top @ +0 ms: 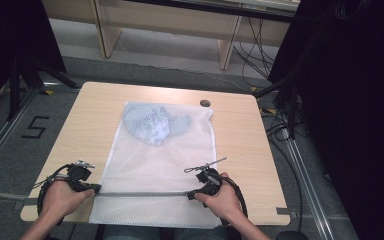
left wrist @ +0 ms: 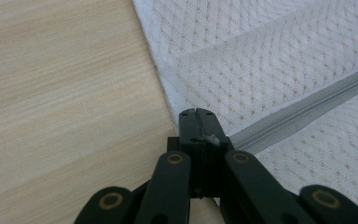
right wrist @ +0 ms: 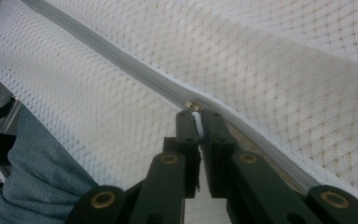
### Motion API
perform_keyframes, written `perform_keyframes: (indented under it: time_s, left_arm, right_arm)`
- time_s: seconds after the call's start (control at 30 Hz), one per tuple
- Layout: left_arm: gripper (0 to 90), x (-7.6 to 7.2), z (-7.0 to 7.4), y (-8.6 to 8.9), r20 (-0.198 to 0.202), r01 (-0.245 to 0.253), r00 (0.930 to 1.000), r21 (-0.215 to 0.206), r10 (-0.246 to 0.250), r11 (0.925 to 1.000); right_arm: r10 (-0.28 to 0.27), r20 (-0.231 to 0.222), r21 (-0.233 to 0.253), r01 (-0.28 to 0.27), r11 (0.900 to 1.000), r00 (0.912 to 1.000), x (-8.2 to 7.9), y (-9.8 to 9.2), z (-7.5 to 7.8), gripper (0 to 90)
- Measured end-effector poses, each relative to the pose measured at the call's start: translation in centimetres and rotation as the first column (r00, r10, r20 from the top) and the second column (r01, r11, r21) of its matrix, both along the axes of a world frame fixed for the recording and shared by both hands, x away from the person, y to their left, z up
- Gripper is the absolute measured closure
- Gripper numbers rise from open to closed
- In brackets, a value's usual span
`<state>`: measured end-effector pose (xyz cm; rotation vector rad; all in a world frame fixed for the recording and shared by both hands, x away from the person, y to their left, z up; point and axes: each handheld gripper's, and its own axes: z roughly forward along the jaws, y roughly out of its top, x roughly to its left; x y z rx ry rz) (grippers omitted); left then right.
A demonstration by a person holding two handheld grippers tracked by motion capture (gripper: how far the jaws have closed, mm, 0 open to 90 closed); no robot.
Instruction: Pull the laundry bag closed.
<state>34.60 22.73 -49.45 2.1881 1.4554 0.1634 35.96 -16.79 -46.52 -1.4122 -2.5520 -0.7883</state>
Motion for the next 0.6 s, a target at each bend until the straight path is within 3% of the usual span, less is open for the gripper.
perform_keyframes:
  time_s: [0.17, 0.2, 0.4, 0.47, 0.53, 0.57, 0.6]
  left_arm:
    - [89.9, 0.0, 0.0, 0.0, 0.004, -0.007, 1.0000, 0.002, 0.007, 1.0000]
    - [89.9, 0.0, 0.0, 0.0, 0.002, -0.007, 1.0000, 0.001, 0.007, 1.0000]
    - [89.9, 0.0, 0.0, 0.0, 0.003, -0.006, 1.0000, 0.002, 0.006, 1.0000]
    - [89.9, 0.0, 0.0, 0.0, 0.003, -0.005, 1.0000, 0.003, 0.005, 1.0000]
    - [89.9, 0.0, 0.0, 0.0, 0.003, -0.006, 1.0000, 0.003, 0.006, 1.0000]
    - [89.9, 0.0, 0.0, 0.0, 0.004, -0.005, 1.0000, 0.004, 0.005, 1.0000]
    - [89.9, 0.0, 0.1, 0.1, 0.000, 0.015, 0.9999, 0.009, -0.015, 0.9999]
  right_arm:
    - [-0.004, 0.000, 0.004, 0.004, 1.000, 1.0000, 0.0, -0.2, 0.0, 86.9]
    - [-0.030, -0.016, 0.003, 0.030, 1.000, 0.9994, -0.1, -0.1, 0.1, 86.9]
    - [-0.005, -0.012, -0.008, 0.005, 1.000, 0.9999, 0.1, -0.6, 0.0, 86.9]
    - [-0.035, -0.032, -0.004, 0.035, 0.999, 0.9989, 0.0, -0.6, 0.1, 86.9]
    - [-0.023, -0.021, 0.003, 0.023, 1.000, 0.9995, 0.1, -0.8, 0.1, 86.9]
    - [0.017, 0.000, -0.027, -0.017, 1.000, 0.9999, 0.2, -1.2, 0.0, 86.9]
    - [0.006, -0.007, -0.028, -0.006, 1.000, 1.0000, 0.1, -1.2, 0.1, 86.9]
